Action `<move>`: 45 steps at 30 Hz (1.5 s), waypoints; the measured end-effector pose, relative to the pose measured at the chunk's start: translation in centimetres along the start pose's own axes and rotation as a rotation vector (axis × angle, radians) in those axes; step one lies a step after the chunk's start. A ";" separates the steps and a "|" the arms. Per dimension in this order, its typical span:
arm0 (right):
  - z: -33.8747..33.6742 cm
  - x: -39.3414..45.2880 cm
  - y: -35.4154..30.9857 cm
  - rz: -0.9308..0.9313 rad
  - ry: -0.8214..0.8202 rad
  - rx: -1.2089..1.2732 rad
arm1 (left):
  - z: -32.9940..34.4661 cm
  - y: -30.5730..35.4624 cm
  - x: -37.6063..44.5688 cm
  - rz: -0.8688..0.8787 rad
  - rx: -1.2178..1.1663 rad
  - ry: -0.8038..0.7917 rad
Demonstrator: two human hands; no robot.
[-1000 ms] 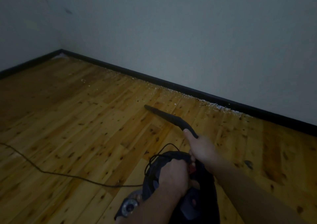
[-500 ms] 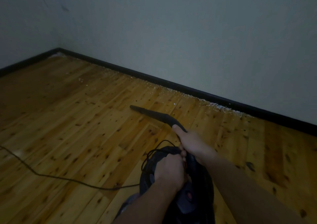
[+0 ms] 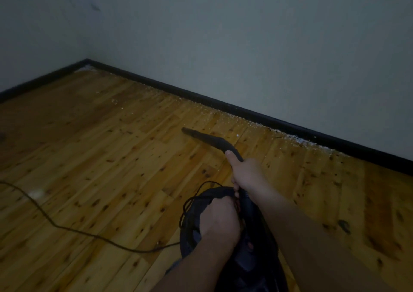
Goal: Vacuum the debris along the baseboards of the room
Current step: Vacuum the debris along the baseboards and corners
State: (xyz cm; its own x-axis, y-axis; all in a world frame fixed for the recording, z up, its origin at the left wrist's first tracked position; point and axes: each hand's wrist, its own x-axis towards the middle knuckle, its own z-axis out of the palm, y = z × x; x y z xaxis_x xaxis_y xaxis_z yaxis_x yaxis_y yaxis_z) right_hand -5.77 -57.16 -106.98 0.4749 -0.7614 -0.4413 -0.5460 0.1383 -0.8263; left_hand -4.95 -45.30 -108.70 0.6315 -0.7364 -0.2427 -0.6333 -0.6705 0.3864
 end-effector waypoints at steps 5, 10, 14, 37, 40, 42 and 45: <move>0.9 0.8 -0.4 -0.059 -0.112 -0.012 | -0.1 -0.3 0.8 -0.053 -0.022 -0.014; 1.3 1.4 -1.0 -0.039 -0.200 -0.002 | -0.7 -0.4 1.3 -0.064 0.009 -0.037; 1.3 1.3 -1.1 -0.063 -0.160 -0.019 | -0.7 -0.5 1.6 -0.080 0.003 -0.047; -6.2 -4.5 2.4 0.076 0.032 -0.054 | 2.2 1.1 -0.2 0.109 0.085 -0.181; -8.5 -6.9 3.3 0.101 0.028 -0.033 | 2.9 1.9 -1.8 0.135 0.070 -0.226; -9.8 -8.4 4.0 0.117 0.029 -0.013 | 3.4 2.7 -3.1 0.160 0.064 -0.245; -11.0 -9.7 5.5 0.088 0.066 -0.021 | 4.6 4.0 -4.8 0.193 0.056 -0.259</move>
State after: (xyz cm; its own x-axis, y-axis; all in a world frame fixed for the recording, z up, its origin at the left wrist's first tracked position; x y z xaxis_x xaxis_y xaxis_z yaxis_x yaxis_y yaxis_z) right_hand -20.93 -55.95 -103.35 0.3785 -0.7872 -0.4868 -0.5981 0.1934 -0.7777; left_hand -12.62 -44.88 -110.09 0.3672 -0.8442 -0.3906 -0.7583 -0.5149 0.3998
